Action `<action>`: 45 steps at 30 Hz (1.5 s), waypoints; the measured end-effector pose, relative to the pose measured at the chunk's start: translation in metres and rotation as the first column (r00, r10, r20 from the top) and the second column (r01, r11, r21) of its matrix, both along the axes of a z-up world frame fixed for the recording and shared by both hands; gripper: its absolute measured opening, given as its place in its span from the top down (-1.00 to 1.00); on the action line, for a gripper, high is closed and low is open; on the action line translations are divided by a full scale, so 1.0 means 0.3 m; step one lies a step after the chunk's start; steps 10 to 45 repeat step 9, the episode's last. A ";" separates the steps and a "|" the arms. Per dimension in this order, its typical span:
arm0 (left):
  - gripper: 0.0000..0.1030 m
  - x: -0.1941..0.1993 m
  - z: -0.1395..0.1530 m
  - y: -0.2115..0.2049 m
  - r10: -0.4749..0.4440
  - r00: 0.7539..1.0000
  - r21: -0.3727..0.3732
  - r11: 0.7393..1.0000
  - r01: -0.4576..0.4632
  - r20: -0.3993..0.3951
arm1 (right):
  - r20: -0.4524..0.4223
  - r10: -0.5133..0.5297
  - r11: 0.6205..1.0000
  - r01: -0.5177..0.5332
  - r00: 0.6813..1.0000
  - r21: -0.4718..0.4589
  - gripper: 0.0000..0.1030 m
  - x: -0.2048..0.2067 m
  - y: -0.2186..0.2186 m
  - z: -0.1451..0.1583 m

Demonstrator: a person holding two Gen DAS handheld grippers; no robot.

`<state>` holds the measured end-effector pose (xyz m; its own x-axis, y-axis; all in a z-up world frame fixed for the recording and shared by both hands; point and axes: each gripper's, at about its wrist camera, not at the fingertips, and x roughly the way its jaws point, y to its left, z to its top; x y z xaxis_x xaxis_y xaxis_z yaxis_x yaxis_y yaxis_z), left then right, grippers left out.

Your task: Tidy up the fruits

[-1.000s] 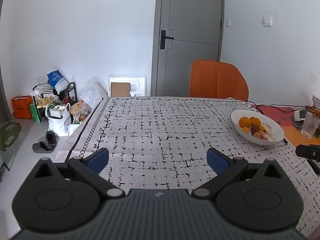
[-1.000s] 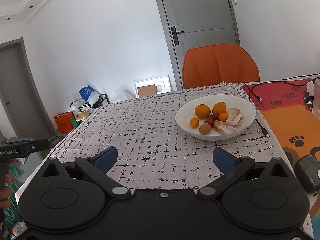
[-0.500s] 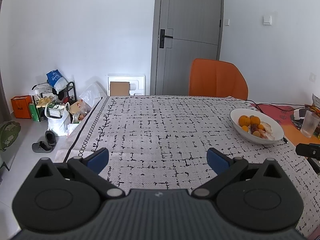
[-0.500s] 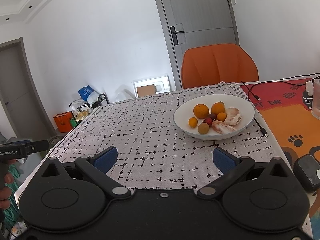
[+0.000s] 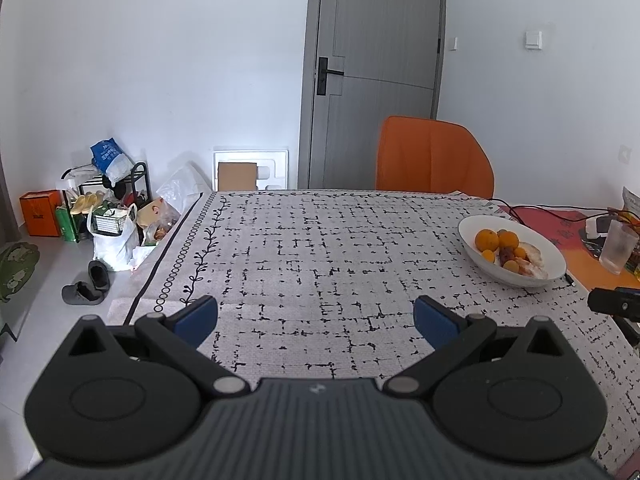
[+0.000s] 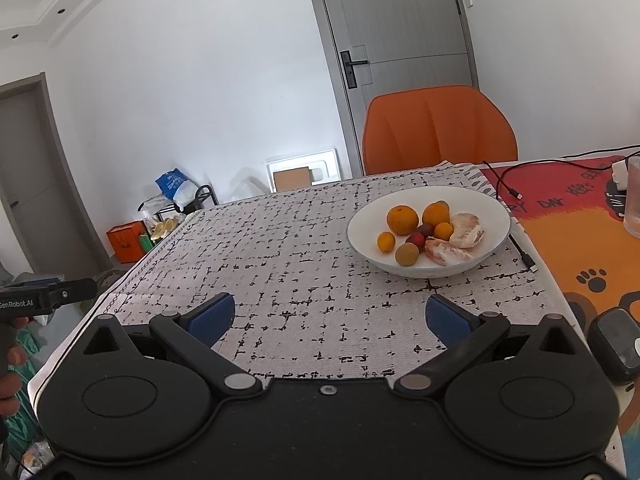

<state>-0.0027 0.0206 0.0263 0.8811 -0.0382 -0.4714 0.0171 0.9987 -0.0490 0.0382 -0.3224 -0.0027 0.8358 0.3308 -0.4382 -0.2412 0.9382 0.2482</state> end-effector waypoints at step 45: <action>-1.00 -0.002 -0.002 -0.006 -0.002 1.000 -0.005 1.000 0.002 -0.001 | -0.006 -0.006 1.000 0.006 1.000 0.004 -1.00 0.003 -0.005 -0.005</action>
